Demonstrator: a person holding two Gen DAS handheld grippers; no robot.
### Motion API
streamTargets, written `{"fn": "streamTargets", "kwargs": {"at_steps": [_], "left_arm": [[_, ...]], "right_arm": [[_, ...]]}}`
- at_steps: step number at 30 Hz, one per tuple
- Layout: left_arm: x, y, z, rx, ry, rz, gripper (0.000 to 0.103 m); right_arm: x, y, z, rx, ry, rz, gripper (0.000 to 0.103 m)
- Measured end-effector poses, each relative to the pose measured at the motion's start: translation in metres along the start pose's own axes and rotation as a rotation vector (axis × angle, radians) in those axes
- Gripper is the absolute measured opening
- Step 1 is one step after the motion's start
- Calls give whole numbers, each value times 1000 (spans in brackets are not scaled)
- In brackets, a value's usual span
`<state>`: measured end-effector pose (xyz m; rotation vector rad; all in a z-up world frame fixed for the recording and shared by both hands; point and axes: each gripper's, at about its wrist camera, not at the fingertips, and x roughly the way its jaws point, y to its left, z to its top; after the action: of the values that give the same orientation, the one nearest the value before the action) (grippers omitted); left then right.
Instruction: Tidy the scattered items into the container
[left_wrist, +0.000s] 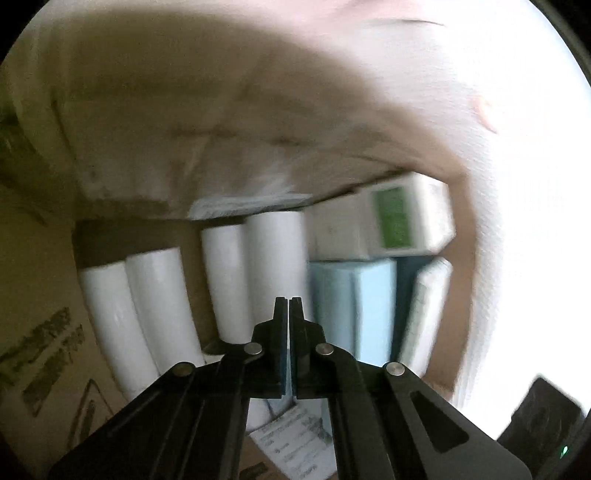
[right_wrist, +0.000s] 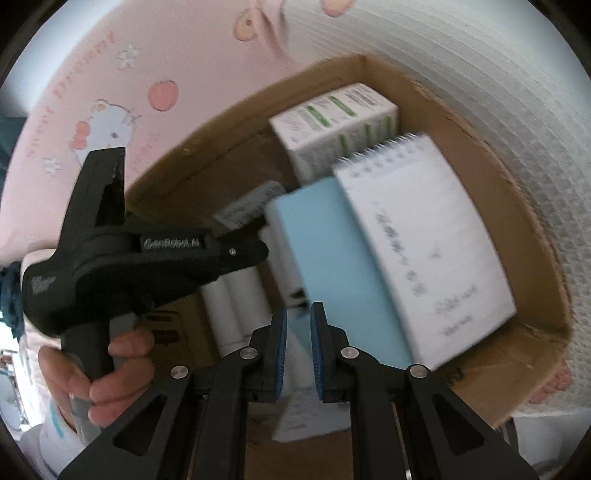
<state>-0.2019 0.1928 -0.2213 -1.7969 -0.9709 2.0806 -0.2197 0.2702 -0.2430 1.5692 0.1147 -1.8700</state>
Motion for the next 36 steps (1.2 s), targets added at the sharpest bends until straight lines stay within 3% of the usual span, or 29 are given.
{"fn": "streamTargets", "kwargs": {"at_steps": [5, 8, 10, 12, 16, 21, 28, 36], "left_arm": [[-31, -25, -14, 172, -102, 75, 0], [-56, -30, -19, 249, -173, 57, 0], [-70, -26, 21, 298, -197, 20, 0], [-86, -16, 48, 333, -208, -13, 0], [-117, 13, 48, 352, -254, -21, 0], [-141, 21, 53, 397, -318, -22, 0], [-149, 30, 70, 373, -316, -86, 0], [-151, 36, 64, 361, -299, -51, 0]], "right_arm": [[24, 12, 10, 27, 30, 15, 9], [40, 17, 17, 73, 43, 36, 9], [48, 22, 23, 90, 50, 15, 9], [59, 30, 29, 90, 62, -39, 9], [83, 48, 37, 46, 103, -206, 9], [101, 62, 46, 42, 115, -350, 9], [122, 85, 56, -70, 185, -524, 9], [142, 98, 72, -147, 290, -610, 9]]}}
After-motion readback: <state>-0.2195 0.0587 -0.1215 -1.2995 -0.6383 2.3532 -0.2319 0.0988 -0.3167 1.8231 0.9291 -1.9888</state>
